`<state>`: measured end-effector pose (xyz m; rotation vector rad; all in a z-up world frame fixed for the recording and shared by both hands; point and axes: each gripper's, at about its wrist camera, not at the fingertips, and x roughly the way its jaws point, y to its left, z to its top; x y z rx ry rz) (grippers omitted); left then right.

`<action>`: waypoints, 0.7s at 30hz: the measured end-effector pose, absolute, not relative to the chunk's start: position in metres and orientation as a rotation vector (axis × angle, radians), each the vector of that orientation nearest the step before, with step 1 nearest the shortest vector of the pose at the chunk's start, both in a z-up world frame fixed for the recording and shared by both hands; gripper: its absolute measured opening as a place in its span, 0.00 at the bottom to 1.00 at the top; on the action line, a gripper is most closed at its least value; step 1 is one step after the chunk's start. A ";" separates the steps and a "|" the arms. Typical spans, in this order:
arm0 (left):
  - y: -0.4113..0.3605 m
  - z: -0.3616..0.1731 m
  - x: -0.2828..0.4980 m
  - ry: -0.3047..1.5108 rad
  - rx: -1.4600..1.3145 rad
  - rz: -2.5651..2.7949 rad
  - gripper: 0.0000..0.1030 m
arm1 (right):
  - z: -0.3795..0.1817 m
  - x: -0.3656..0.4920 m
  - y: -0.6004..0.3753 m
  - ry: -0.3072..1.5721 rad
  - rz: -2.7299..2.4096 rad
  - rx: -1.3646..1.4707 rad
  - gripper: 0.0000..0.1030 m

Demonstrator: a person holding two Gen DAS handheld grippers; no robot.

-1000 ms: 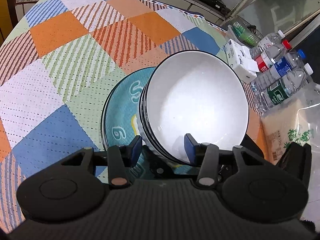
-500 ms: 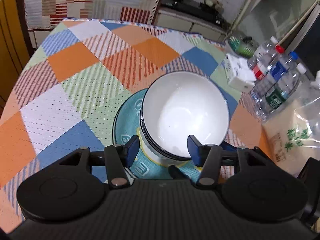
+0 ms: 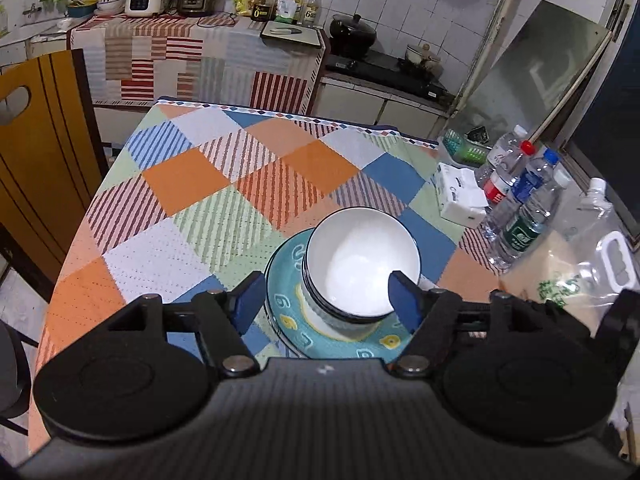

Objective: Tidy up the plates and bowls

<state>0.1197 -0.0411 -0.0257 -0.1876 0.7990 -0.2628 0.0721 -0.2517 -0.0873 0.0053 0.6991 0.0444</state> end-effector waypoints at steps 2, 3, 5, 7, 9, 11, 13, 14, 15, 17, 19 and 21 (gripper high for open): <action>-0.040 -0.019 0.112 0.788 -0.175 -0.265 0.66 | -0.079 0.069 -0.257 0.711 0.018 0.032 0.94; -0.039 -0.014 0.107 0.782 -0.163 -0.262 0.66 | -0.074 0.066 -0.259 0.709 0.011 0.047 0.94; -0.039 -0.007 0.100 0.769 -0.141 -0.259 0.71 | -0.064 0.061 -0.260 0.710 -0.008 0.057 0.94; -0.039 0.000 0.093 0.765 -0.124 -0.246 0.72 | -0.053 0.053 -0.257 0.713 -0.027 0.039 0.94; -0.040 0.006 0.085 0.756 -0.104 -0.236 0.76 | -0.042 0.043 -0.254 0.710 -0.044 0.029 0.96; -0.040 0.010 0.079 0.749 -0.076 -0.221 0.81 | -0.029 0.033 -0.252 0.707 -0.052 0.029 0.97; -0.041 0.015 0.072 0.743 -0.041 -0.198 0.88 | -0.019 0.022 -0.250 0.700 -0.054 0.041 0.98; -0.041 0.016 0.070 0.739 -0.026 -0.187 0.93 | -0.013 0.016 -0.249 0.697 -0.055 0.048 0.98; -0.041 0.017 0.067 0.738 -0.015 -0.175 0.94 | -0.008 0.010 -0.248 0.696 -0.056 0.055 0.98; -0.042 0.019 0.063 0.736 0.010 -0.148 0.96 | 0.001 0.000 -0.247 0.695 -0.057 0.065 0.98; -0.042 0.020 0.060 0.752 0.035 -0.130 0.98 | 0.009 -0.011 -0.244 0.688 -0.050 0.061 0.98; -0.041 0.020 0.058 0.776 0.054 -0.129 0.98 | 0.016 -0.020 -0.241 0.691 -0.053 0.047 0.98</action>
